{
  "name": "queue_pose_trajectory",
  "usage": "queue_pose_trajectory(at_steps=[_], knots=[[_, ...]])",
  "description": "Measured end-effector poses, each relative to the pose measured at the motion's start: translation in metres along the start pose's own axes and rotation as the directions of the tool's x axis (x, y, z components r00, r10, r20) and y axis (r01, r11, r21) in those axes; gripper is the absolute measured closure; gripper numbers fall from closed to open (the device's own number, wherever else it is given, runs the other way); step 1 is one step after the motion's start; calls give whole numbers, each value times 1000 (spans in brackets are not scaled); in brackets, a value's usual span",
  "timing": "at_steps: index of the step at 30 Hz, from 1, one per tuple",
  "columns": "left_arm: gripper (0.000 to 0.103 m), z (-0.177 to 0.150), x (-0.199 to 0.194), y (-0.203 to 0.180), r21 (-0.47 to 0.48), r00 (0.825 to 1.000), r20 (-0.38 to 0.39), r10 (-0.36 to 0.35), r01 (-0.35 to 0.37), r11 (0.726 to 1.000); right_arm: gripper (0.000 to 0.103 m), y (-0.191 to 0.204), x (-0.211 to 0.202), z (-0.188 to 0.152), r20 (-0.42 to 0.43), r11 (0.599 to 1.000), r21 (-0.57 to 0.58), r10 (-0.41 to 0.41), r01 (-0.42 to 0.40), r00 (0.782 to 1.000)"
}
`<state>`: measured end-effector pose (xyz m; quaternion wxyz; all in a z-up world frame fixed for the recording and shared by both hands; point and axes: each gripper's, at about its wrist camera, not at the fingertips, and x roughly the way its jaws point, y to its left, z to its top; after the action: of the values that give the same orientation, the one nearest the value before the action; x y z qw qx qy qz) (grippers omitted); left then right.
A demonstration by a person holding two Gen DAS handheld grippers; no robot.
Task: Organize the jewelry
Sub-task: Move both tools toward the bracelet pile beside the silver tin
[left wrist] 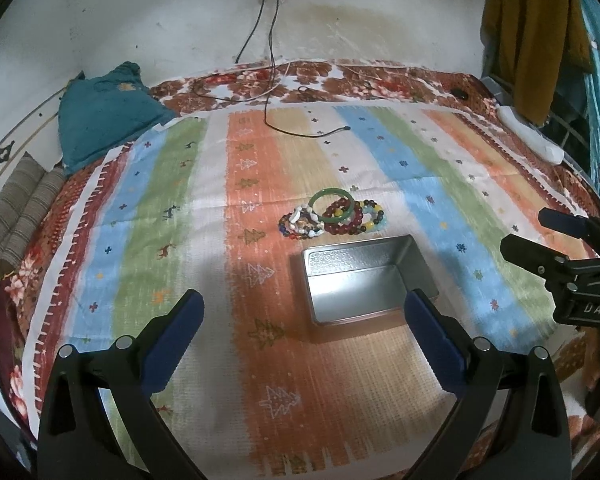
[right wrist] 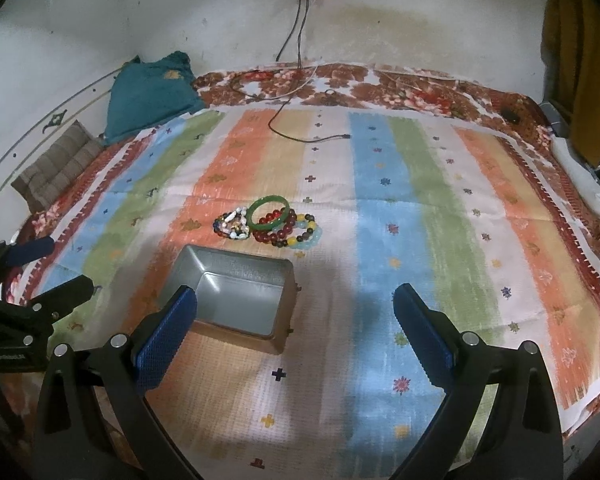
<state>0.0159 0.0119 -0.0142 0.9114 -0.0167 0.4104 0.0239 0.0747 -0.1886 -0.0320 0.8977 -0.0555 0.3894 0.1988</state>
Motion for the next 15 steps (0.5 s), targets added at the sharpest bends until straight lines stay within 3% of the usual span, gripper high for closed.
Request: queue_pose_trajectory(at_steps=[15], knots=[[5,29,36,-1,91,997,-53,47,-42,995,4,-3,35,34,-57,1000,12,-7,7,998]])
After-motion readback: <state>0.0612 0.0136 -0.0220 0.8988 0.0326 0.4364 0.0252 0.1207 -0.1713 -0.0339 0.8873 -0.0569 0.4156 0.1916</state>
